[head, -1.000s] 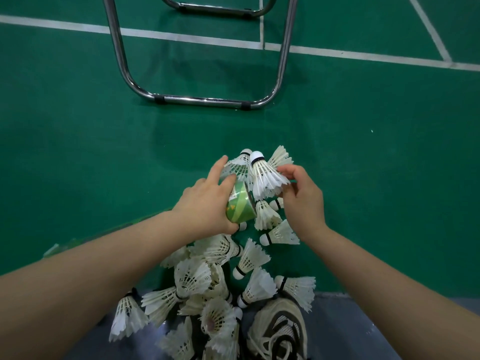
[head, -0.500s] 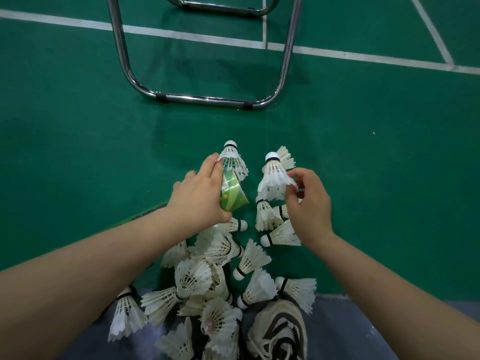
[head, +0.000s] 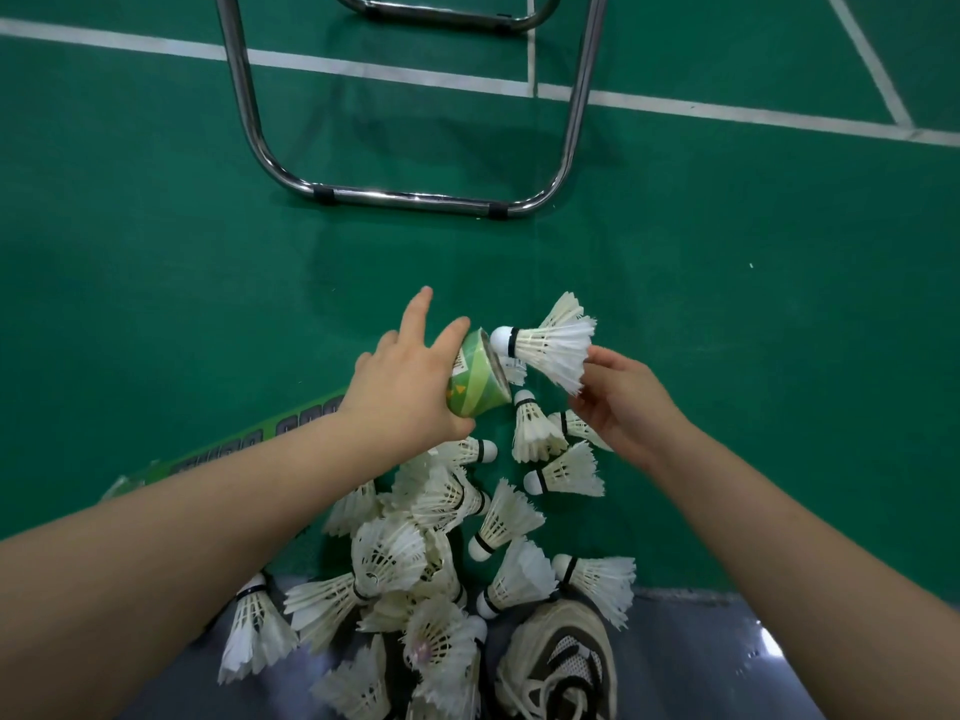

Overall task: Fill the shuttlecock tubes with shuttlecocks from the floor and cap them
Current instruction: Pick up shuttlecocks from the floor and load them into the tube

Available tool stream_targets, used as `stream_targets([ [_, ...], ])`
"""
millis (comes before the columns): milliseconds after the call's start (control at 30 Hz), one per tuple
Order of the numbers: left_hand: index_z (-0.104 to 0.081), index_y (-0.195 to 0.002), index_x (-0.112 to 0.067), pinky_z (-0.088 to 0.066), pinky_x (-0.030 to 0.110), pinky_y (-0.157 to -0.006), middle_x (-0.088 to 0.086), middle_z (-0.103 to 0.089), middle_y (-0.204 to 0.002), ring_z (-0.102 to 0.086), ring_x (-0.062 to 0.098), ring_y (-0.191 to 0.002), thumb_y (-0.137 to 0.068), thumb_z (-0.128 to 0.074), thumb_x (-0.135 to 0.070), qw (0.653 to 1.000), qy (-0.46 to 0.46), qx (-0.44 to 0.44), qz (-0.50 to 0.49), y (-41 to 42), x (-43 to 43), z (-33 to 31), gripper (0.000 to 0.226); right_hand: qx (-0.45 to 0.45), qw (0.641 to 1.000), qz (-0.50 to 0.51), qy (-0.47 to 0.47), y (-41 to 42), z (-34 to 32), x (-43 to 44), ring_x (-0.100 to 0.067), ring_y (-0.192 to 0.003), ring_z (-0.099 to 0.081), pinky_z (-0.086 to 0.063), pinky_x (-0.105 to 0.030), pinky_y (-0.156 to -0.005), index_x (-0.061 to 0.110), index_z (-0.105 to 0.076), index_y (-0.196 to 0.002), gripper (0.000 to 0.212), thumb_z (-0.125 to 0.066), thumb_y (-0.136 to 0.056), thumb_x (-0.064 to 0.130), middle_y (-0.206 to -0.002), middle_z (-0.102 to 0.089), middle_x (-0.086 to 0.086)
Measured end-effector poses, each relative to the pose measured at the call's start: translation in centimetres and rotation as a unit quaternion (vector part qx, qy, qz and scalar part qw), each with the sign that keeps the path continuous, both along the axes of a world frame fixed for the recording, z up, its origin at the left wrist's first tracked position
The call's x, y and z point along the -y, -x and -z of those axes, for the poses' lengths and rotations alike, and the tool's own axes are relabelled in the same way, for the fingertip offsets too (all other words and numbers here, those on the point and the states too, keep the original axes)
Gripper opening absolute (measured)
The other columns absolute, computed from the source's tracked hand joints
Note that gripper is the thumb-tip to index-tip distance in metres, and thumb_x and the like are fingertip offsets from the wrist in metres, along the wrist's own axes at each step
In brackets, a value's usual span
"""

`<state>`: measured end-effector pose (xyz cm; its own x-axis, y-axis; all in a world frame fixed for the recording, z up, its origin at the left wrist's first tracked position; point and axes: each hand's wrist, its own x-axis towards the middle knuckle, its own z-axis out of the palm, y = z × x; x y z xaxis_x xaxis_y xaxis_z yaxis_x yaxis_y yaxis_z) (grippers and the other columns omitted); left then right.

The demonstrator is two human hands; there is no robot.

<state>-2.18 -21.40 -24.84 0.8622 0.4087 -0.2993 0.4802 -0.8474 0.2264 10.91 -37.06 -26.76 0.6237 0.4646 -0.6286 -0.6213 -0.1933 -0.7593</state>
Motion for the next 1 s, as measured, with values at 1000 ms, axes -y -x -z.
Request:
stream_targets([
  [1000, -0.024, -0.141, -0.027, -0.042, 0.041, -0.088, 0.005, -0.042, -0.122, -0.044, 0.026, -0.109, -0.076, -0.061, -0.053, 0.996, -0.045, 0.004, 0.074, -0.6, 0.8, -0.5, 0.079, 0.113, 0.873, -0.475, 0.017, 2.8, -1.6, -5.2, -0.012, -0.069, -0.045, -0.037, -0.027, -0.067, 0.013, -0.052, -0.075, 0.018, -0.055, -0.066, -0.003, -0.074, -0.050, -0.003],
])
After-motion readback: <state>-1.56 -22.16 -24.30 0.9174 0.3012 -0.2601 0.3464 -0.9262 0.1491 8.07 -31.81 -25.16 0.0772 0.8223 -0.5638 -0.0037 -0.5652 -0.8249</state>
